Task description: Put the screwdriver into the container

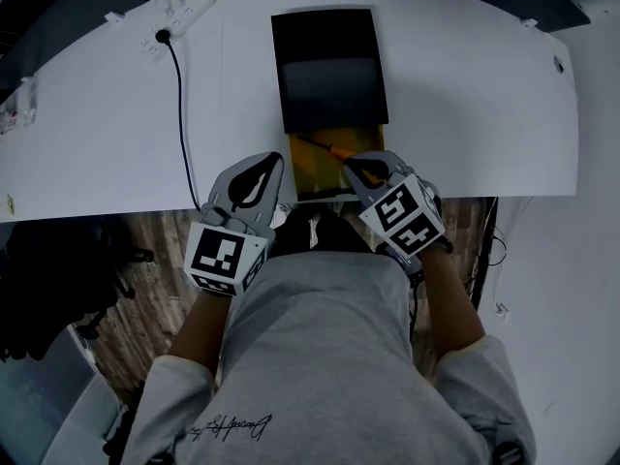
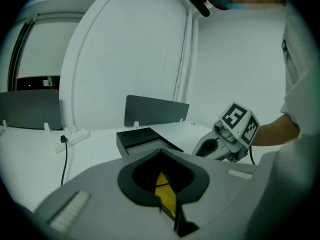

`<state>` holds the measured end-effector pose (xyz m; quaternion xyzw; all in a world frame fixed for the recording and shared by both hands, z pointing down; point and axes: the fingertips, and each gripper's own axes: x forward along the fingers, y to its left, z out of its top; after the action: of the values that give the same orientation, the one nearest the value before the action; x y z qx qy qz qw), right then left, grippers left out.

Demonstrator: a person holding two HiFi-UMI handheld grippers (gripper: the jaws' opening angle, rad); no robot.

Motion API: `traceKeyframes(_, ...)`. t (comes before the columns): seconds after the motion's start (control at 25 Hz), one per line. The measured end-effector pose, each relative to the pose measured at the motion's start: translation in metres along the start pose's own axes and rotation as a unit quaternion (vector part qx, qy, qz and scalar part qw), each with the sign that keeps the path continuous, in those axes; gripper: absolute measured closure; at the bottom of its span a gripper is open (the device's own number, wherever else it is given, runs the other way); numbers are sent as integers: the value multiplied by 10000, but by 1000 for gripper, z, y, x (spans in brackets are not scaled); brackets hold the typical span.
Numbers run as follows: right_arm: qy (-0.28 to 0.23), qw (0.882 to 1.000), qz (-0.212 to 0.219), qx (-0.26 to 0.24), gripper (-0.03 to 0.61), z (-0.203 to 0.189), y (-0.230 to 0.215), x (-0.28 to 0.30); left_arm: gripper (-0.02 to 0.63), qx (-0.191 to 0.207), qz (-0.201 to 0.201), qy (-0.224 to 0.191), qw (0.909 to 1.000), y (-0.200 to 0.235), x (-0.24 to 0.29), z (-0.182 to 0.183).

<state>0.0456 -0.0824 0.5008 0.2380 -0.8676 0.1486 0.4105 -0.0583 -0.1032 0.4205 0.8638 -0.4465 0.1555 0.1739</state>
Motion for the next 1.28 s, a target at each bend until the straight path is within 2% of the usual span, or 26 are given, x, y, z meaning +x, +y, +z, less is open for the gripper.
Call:
traceKeyframes(0.16, -519, 9980, -32, 364, 565, 21, 3, -24, 614, 67, -11, -30, 10000, -7, -3, 4)
traceKeyframes(0.32, -1301, 9875, -131, 876, 565, 47, -1, -50, 612, -24, 11, -76, 10000, -9, -6, 10)
traceKeyframes(0.44, -1593, 9819, -174, 1005, 565, 59, 1, -63, 612, -23, 65, -102, 9999, -9, -10, 14)
traceKeyframes(0.8, -1878, 9784, -245, 826, 565, 80, -4, -86, 614, 150, 84, -187, 9997, -19, -15, 22)
traceKeyframes(1.28, -1876, 9801, 54, 653, 565, 88, 18, -81, 612, 92, 205, -345, 9992, -23, -19, 34)
